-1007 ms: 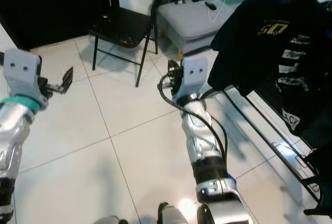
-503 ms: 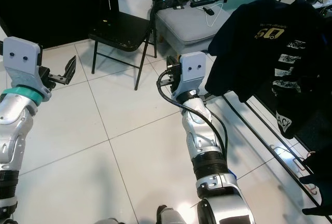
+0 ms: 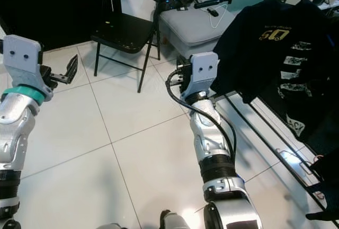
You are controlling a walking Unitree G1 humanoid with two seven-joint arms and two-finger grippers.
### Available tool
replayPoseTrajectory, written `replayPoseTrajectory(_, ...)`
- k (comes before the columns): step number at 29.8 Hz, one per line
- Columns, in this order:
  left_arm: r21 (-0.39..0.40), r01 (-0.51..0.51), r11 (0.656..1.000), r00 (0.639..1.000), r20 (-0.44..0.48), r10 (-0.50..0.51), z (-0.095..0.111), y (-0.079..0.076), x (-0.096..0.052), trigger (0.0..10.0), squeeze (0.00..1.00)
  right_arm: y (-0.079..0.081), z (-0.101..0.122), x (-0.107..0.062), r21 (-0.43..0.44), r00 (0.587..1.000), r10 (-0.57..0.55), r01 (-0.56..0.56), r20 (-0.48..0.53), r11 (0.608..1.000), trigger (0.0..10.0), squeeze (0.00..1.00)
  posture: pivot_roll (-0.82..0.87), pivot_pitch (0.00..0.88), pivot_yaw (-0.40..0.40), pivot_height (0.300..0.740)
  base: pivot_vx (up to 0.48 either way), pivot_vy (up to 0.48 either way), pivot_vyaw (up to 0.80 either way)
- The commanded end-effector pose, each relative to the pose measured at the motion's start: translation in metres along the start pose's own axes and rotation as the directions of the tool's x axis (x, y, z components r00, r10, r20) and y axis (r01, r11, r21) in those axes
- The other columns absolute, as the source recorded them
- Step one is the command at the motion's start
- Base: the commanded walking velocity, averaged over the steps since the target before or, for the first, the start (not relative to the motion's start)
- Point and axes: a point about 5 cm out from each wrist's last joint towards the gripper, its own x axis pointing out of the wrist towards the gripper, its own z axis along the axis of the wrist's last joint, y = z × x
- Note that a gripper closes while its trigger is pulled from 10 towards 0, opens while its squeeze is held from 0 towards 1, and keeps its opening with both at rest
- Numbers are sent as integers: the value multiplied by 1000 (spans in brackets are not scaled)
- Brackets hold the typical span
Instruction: Hang hanger
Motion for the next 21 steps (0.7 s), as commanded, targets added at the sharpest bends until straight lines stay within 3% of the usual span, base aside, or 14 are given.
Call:
replayPoseTrajectory(1,21,10,1000,1000,-20,-10,-5,-1,0,10000,0,0,-3,-1,2,1000,0,0,-6,1000,10000,0,87,13,25,740,0,0,0)
replayPoseTrajectory(6,15,22,1000,999,-34,-21,-9,-5,0,10000,0,-10,-1,-3,-4,999,-37,37,1,999,10000,0,71,26,40,740,0,0,0)
replayPoseTrajectory(16,1,30,1000,999,-41,-30,-14,-11,-1,10000,0,-11,-5,-9,-16,999,-30,30,-15,999,10000,0,51,17,14,740,0,0,0)
replayPoseTrajectory(21,-40,37,998,999,-34,-39,-17,-23,1,10000,0,-23,4,-6,-49,999,-42,42,3,998,10000,0,10,0,2,740,0,0,0)
